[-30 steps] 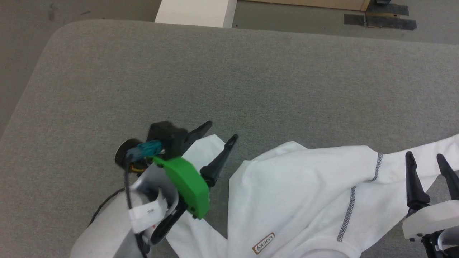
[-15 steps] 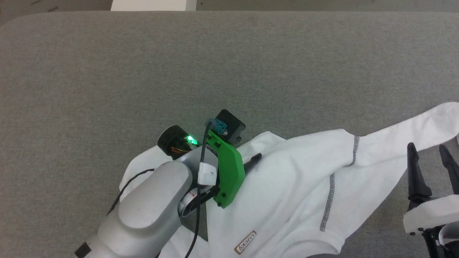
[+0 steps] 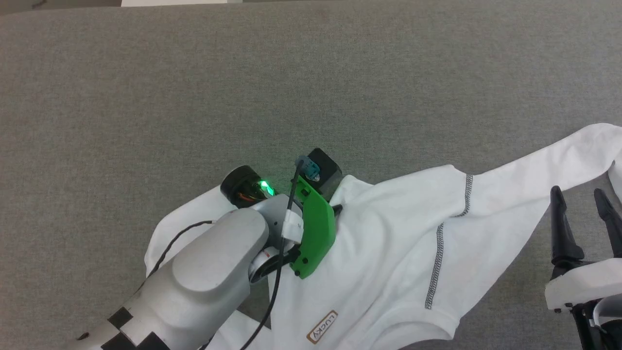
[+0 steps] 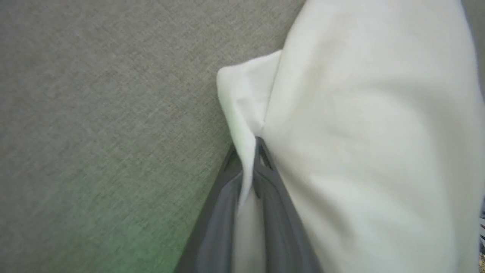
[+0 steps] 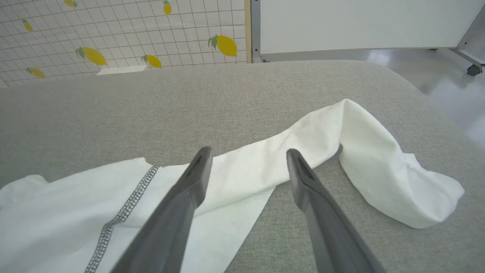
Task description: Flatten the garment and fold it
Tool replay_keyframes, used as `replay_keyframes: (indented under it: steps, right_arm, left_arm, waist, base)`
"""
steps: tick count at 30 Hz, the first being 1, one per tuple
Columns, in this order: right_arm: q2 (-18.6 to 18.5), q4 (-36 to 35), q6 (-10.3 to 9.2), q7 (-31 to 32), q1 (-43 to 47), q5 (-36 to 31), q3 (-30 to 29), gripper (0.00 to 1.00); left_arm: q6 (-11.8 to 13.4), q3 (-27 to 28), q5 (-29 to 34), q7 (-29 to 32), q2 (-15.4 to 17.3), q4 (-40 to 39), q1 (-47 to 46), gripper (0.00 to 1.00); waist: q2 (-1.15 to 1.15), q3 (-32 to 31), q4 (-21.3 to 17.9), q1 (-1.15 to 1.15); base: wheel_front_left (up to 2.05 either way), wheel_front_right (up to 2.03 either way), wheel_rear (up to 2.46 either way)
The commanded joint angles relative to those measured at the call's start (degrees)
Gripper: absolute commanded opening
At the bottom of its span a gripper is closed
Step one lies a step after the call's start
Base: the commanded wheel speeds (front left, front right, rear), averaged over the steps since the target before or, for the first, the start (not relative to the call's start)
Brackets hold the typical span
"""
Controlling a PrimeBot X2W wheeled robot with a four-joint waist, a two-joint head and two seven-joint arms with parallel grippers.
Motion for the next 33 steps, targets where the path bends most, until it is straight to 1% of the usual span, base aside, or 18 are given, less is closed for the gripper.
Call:
replay_keyframes:
  steps: [1, 4, 8, 11, 13, 15, 19, 22, 23, 25, 26, 27, 28, 30, 33]
  right_arm:
    - [0.03, 0.15, -0.09, -0.55, -1.06, 0.23, -0.02, 1.0]
    - [0.03, 0.42, -0.09, -0.88, -1.26, 0.26, -0.11, 1.0]
    - [0.03, 0.88, -0.09, -1.36, -1.65, 0.69, 0.24, 1.0]
    - [0.03, 1.22, -0.09, -1.87, -1.89, 1.23, 0.49, 1.0]
    - [0.03, 1.54, -0.09, -2.26, -1.92, 1.57, 0.47, 1.0]
    - [0.03, 1.91, -0.09, -2.72, -1.95, 1.85, 0.36, 1.0]
    - [0.03, 3.0, -0.09, -3.84, -2.42, 2.57, 0.66, 1.0]
    - [0.03, 3.95, -0.09, -4.81, -3.13, 3.22, 1.35, 1.0]
    - [0.03, 4.33, -0.09, -5.19, -3.45, 3.47, 1.68, 1.0]
    - [0.03, 5.0, -0.09, -5.87, -4.03, 3.9, 2.21, 1.0]
    - [0.03, 5.27, -0.09, -6.17, -4.27, 4.04, 2.36, 1.0]
    - [0.03, 5.61, -0.09, -6.51, -4.51, 4.15, 2.51, 1.0]
    - [0.03, 6.06, -0.09, -7.07, -4.75, 4.25, 2.35, 1.0]
    - [0.03, 6.29, -0.09, -7.53, -4.82, 4.21, 1.79, 1.0]
    - [0.03, 6.45, -0.09, -7.65, -4.91, 3.61, 0.66, 1.0]
  left_arm:
    - [-0.29, -1.45, -0.28, -0.43, 0.58, 1.65, 1.08, 0.0]
    - [-0.29, -0.37, -0.58, -2.97, 1.05, 0.37, -2.46, 0.0]
    - [-0.3, 3.77, -2.0, -5.01, 2.49, -2.61, -8.91, 0.0]
    - [0.09, 8.23, -3.82, -5.28, 4.25, -4.51, -13.92, 0.0]
    - [0.41, 10.2, -3.95, -4.78, 5.84, -5.45, -17.04, 0.0]
    - [1.25, 12.03, -3.86, -4.68, 7.1, -6.09, -19.61, 0.0]
    - [1.54, 13.78, -2.55, -5.68, 9.29, -5.43, -23.29, 0.0]
    - [1.56, 13.39, -1.13, -6.46, 10.33, -2.82, -23.83, 0.0]
    - [1.95, 13.58, -1.04, -7.09, 10.41, -1.62, -23.52, 0.2]
    - [2.8, 13.96, -1.1, -8.26, 10.52, 0.65, -22.51, 0.36]
    - [3.13, 13.99, -0.96, -8.81, 10.65, 1.57, -22.02, 0.63]
    - [3.57, 14.1, -0.8, -9.65, 10.78, 2.64, -21.43, 1.0]
    - [4.17, 14.66, -1.11, -11.22, 10.57, 4.17, -20.66, 1.0]
    - [4.47, 15.63, -1.88, -13.09, 9.9, 5.0, -20.55, 1.0]
    - [4.07, 17.11, -2.15, -17.99, 9.06, 4.28, -21.61, 1.0]
  waist:
    - [0.0, -0.17, -0.03, 0.0]
    - [0.0, -0.53, -0.28, 0.0]
    - [0.0, -0.6, -1.67, 0.0]
    - [0.0, 0.13, -3.38, 0.0]
    - [0.0, 0.92, -4.45, 0.0]
    - [0.0, 1.93, -5.5, 0.0]
    - [0.0, 4.18, -7.76, 0.0]
    - [0.0, 5.72, -9.3, 0.0]
    - [0.0, 6.26, -9.92, 0.0]
    - [0.0, 7.22, -10.98, 0.0]
    - [0.0, 7.64, -11.35, 0.0]
    - [0.0, 8.08, -11.76, 0.0]
    - [0.0, 8.72, -12.02, 0.0]
    - [0.0, 9.12, -11.65, 0.0]
    - [0.0, 8.26, -10.13, 0.0]
  base:
    - [0.0, 0.0, 0.0]
    - [0.0, 0.0, 0.0]
    - [0.0, 0.0, 0.0]
    - [0.0, 0.0, 0.0]
    - [0.0, 0.0, 0.0]
    - [0.0, 0.0, 0.0]
    - [0.0, 0.0, 0.0]
    - [0.0, 0.0, 0.0]
    - [0.0, 0.0, 0.0]
    - [0.0, 0.0, 0.0]
    - [0.0, 0.0, 0.0]
    - [0.0, 0.0, 0.0]
    - [0.0, 0.0, 0.0]
    - [0.0, 0.0, 0.0]
    - [0.0, 0.0, 0.0]
